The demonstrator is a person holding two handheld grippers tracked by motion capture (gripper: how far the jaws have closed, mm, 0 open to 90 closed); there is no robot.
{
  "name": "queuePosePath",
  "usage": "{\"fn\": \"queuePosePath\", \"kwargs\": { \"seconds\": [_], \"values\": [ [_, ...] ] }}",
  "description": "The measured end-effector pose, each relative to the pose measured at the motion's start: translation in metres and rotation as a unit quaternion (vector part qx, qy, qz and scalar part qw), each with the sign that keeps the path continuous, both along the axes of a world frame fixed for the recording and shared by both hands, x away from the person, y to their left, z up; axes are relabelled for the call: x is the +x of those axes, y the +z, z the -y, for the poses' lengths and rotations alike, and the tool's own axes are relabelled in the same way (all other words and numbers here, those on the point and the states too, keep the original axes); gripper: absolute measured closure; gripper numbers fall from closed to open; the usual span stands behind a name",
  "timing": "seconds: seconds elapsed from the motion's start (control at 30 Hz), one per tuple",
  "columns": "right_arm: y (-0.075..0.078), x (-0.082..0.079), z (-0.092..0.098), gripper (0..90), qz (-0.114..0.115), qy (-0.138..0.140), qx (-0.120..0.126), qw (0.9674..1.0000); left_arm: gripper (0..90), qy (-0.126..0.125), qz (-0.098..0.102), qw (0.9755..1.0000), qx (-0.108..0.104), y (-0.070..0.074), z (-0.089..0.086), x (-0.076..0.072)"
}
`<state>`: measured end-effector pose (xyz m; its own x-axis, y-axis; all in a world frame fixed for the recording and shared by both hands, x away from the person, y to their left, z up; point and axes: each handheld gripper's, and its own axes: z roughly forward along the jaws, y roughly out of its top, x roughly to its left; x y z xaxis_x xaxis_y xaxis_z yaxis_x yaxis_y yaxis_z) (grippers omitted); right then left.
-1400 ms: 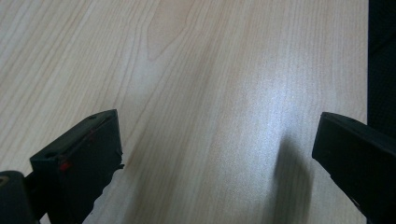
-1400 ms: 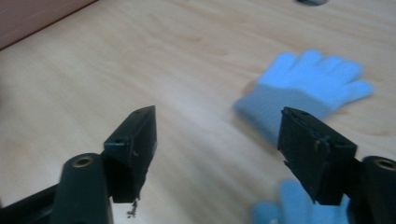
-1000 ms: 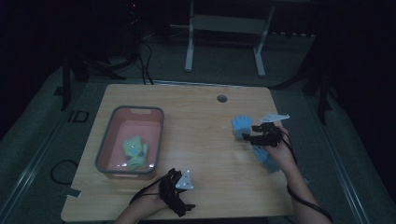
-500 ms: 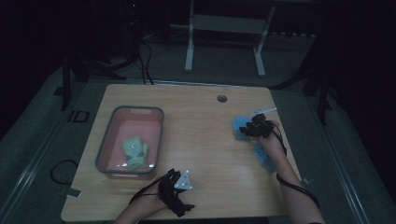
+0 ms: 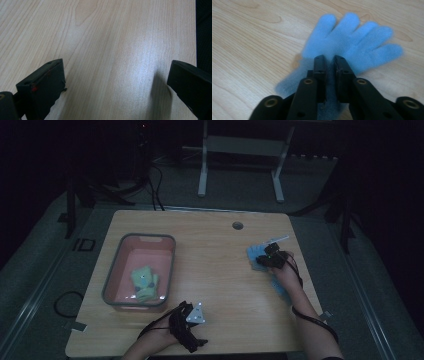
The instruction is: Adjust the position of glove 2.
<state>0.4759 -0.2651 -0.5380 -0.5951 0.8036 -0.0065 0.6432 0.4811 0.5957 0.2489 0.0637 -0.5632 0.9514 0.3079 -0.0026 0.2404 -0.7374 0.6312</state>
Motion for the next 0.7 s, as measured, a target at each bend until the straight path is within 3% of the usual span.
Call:
{"fn": "queuePosePath", "kwargs": {
  "seconds": [0.1, 0.17, 0.27, 0.4, 0.7],
  "values": [
    [0.001, -0.003, -0.001, 84.7, 0.003, -0.011, 0.004, 0.9999, 1.9, 0.0, -0.001, 1.0, -0.001, 0.0, 0.0, 0.0],
    [0.003, -0.005, 0.0, 85.5, 0.0, -0.022, 0.021, 0.9995, 1.9, 0.001, -0.001, 1.0, -0.001, 0.0, 0.0, 0.0],
    [0.008, -0.011, 0.0, 85.8, -0.008, -0.023, 0.031, 0.9992, 1.9, 0.0, -0.001, 1.0, 0.001, 0.0, 0.0, 0.0],
    [0.017, -0.02, -0.001, 85.9, -0.001, -0.026, 0.041, 0.9988, 1.9, -0.001, -0.002, 1.0, -0.005, 0.0, -0.001, 0.0],
    [0.043, -0.059, -0.023, 86.0, 0.019, 0.01, 0.074, 0.997, 1.9, 0.001, 0.001, 1.0, -0.001, -0.001, 0.0, -0.001]
  ]
}}
